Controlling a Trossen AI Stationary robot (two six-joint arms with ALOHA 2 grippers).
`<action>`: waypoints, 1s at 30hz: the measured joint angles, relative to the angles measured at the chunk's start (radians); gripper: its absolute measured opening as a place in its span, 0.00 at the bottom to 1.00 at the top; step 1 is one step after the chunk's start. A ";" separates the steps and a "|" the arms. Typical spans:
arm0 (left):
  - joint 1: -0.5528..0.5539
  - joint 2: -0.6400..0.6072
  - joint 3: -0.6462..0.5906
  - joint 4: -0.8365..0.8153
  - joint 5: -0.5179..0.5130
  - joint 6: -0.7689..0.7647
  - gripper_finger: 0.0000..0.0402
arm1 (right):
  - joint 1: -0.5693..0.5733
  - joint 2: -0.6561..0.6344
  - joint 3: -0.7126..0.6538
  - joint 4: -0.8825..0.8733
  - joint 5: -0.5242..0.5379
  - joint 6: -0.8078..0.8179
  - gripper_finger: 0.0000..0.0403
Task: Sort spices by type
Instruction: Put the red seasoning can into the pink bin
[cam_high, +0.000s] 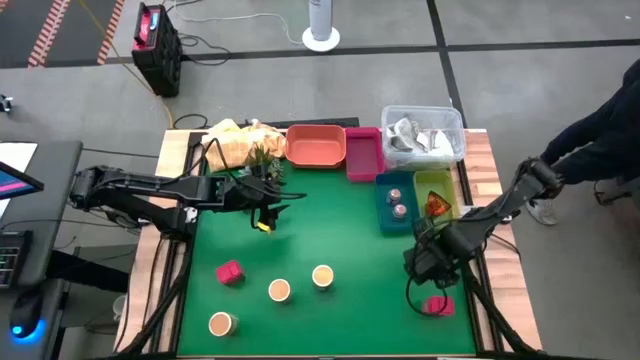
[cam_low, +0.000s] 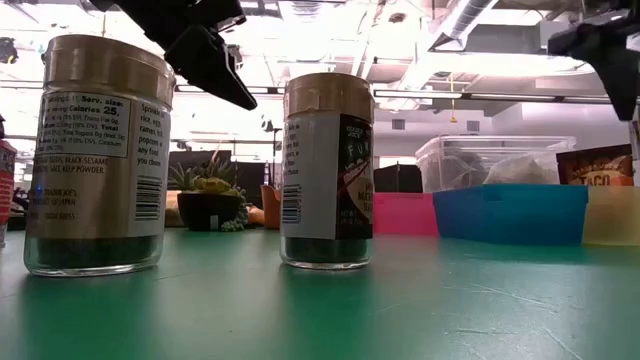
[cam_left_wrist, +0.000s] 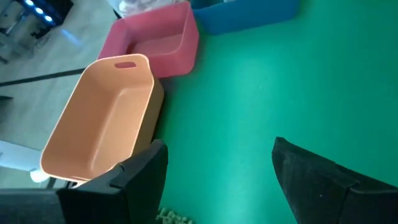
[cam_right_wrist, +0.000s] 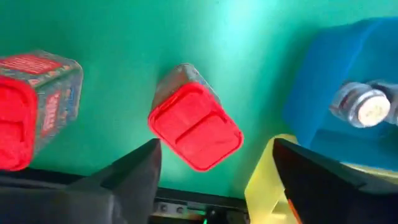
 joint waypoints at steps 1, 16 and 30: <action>0.000 0.000 0.000 0.001 0.000 -0.010 0.68 | 0.002 0.013 0.000 -0.001 0.000 -0.014 0.87; 0.000 0.000 0.000 -0.102 0.005 -0.075 0.68 | 0.010 0.115 -0.030 0.010 -0.011 -0.248 0.97; -0.010 0.000 0.000 -0.111 0.016 -0.081 0.68 | 0.009 0.113 -0.192 0.178 -0.047 -0.364 0.69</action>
